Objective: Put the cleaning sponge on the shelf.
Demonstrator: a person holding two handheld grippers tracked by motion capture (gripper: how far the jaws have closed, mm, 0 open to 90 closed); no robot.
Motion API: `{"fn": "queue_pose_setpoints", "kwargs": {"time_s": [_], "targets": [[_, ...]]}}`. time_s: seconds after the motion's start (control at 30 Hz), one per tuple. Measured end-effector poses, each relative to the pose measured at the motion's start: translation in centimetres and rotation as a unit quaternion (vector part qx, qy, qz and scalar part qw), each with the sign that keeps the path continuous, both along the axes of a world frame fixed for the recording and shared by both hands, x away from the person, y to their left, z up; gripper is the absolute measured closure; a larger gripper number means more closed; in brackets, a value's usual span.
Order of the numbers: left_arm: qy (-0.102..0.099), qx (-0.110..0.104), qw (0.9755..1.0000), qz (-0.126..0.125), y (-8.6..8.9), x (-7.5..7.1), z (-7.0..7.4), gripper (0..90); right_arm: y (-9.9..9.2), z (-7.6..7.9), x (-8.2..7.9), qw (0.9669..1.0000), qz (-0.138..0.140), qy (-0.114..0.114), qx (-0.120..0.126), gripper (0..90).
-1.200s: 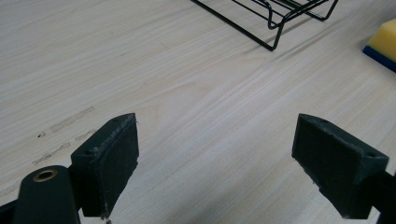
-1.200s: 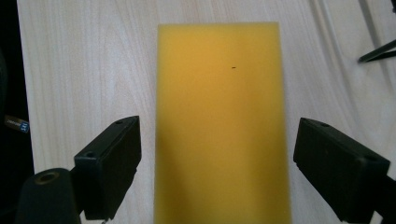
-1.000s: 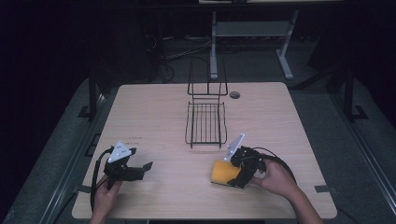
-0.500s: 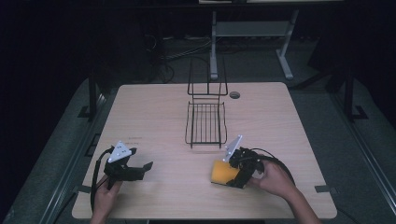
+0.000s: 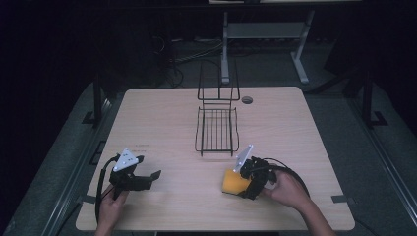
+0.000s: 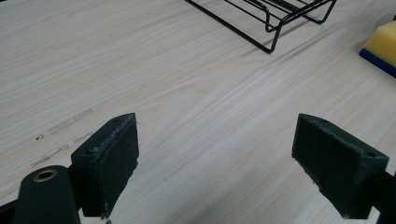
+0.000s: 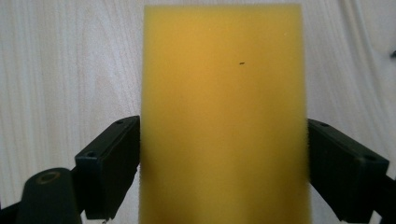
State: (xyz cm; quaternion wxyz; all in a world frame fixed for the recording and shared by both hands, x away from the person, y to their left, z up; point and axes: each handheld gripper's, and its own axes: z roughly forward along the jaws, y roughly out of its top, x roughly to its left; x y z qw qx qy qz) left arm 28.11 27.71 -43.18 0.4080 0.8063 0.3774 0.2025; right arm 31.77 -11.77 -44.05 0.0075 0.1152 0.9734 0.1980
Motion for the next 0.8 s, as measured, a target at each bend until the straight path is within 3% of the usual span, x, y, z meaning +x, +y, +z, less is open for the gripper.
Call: {"fn": "queue_pose_setpoints", "kwargs": {"time_s": [0.4, 0.8], "targets": [[-0.002, -0.003, 1.0000, 0.003, 0.1, -0.1, 0.1, 14.2, 0.0, -0.1, -0.1, 1.0000, 0.008, 0.001, -0.001, 21.9], [0.000, -0.001, 1.0000, 0.003, 0.2, 0.0, 0.0, 14.2, 0.1, 1.8, 0.6, 0.9998, 0.019, -0.008, 0.006, 22.5]]}}
